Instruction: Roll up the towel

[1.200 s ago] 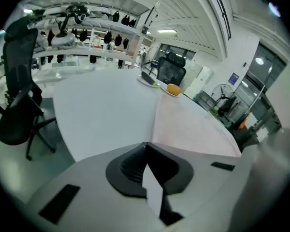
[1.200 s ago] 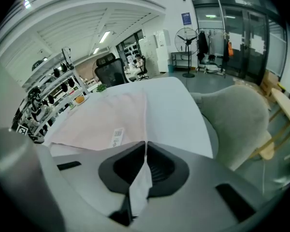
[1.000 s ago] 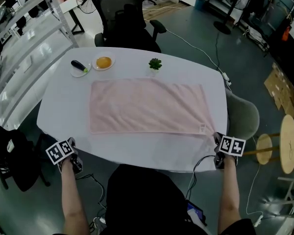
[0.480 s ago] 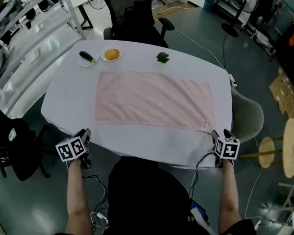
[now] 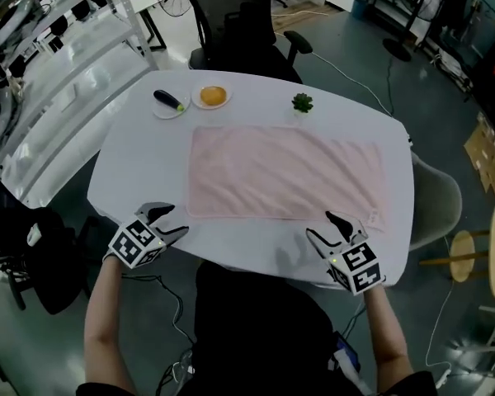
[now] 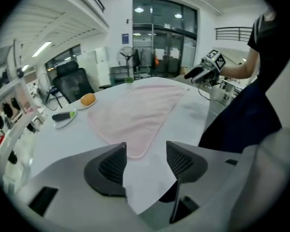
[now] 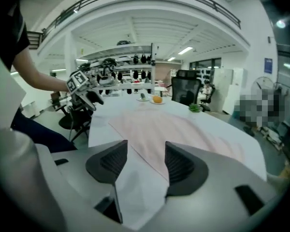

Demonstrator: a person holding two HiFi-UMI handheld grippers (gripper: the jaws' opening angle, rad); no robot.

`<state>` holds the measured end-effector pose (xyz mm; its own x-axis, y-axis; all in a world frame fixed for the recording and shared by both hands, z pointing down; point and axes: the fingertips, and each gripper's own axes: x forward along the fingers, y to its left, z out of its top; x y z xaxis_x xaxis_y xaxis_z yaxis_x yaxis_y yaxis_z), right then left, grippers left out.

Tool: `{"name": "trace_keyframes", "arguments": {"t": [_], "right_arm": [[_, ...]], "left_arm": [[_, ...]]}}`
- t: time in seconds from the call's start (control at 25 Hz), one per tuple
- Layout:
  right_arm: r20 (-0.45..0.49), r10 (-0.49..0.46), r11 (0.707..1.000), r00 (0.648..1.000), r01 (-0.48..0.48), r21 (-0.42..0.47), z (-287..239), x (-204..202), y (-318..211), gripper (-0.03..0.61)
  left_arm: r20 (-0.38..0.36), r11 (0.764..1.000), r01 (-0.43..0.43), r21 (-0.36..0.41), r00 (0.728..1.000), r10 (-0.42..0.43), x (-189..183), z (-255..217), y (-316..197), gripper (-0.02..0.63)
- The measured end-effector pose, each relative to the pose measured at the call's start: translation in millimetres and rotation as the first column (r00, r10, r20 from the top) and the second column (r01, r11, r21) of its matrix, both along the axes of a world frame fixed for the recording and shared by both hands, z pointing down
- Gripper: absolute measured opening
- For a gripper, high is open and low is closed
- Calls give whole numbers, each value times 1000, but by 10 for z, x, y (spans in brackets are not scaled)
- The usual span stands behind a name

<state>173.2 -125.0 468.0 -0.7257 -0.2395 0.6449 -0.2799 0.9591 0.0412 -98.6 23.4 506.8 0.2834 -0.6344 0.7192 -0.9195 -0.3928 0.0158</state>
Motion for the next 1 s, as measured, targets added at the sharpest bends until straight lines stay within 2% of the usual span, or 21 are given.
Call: {"name": "trace_keyframes", "arguments": {"t": [0.12,0.24,0.36,0.48,0.6,0.68,0.88,0.96,1.0], "right_arm": [[3,-95,995,996,95,-36,79,-590,391,256],[-11,-131,989,991,130,-69,215,-1103,650,254],[-20,-130,986,991,127,-107,349,-1503,868,252],[-34,-111,985,993,106,-134,484,-1829,1012,249],[-47,-79,986,996,71,-151,587,-2108,1108,240],[-57,-67,986,996,57,-158,648,-2287,1184,236],[-96,-58,985,994,41,-168,912,-2709,1411,223],[-106,-50,984,993,30,-175,999,-2864,1445,214],[-114,-45,983,992,24,-181,1044,-2926,1454,208]], "left_arm": [[38,983,-182,-36,982,183,-89,63,-41,293],[76,940,-336,-58,937,340,-204,160,-93,293],[99,858,-506,-92,853,513,-245,291,-65,293],[135,774,-625,-105,762,633,-344,401,-98,293],[157,707,-701,-99,690,706,-468,462,-195,293],[183,653,-750,-106,631,754,-541,508,-253,293],[232,482,-866,-134,446,865,-580,671,-313,293],[230,440,-887,-139,403,886,-586,713,-373,293],[230,431,-891,-141,394,890,-604,730,-428,293]]}}
